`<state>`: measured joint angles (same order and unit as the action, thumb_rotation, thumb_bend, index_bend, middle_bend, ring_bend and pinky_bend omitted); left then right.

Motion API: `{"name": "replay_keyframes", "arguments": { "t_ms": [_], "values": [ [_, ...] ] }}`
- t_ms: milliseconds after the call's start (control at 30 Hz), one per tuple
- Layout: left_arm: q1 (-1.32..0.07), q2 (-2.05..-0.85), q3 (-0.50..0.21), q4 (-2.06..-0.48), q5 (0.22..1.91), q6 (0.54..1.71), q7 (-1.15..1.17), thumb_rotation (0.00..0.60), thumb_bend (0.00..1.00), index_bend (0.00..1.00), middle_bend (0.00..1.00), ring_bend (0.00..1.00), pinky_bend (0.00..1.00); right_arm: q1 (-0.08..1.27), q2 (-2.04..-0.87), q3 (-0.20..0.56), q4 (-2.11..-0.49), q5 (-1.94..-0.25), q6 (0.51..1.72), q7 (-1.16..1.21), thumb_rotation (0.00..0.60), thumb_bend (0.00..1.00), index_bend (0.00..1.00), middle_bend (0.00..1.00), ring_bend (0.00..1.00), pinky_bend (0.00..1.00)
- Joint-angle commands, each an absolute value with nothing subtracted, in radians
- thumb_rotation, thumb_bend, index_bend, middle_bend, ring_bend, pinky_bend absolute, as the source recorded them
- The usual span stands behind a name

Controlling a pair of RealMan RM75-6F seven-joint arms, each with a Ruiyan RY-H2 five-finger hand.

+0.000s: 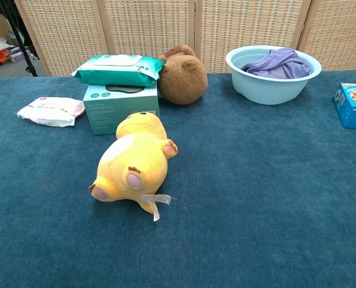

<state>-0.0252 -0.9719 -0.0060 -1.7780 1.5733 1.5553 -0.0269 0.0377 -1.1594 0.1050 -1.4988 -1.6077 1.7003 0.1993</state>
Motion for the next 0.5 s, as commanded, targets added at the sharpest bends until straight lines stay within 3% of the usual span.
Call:
{"name": "replay_keyframes", "arguments": {
  "t_ms": [33, 500],
  "values": [
    [-0.025, -0.972, -0.006, -1.778, 1.572, 1.555, -0.027, 0.600, 0.00, 0.00, 0.00, 0.00, 0.00, 0.038, -1.160, 0.105, -1.499, -1.608, 1.699, 0.198, 0.600, 0.00, 0.00, 0.00, 0.00, 0.00],
    [-0.030, -0.974, -0.008, -1.772, 1.574, 1.550, -0.031, 0.600, 0.00, 0.00, 0.00, 0.00, 0.00, 0.039, -1.161, 0.105, -1.500, -1.610, 1.697, 0.187, 0.600, 0.00, 0.00, 0.00, 0.00, 0.00]
  ]
}}
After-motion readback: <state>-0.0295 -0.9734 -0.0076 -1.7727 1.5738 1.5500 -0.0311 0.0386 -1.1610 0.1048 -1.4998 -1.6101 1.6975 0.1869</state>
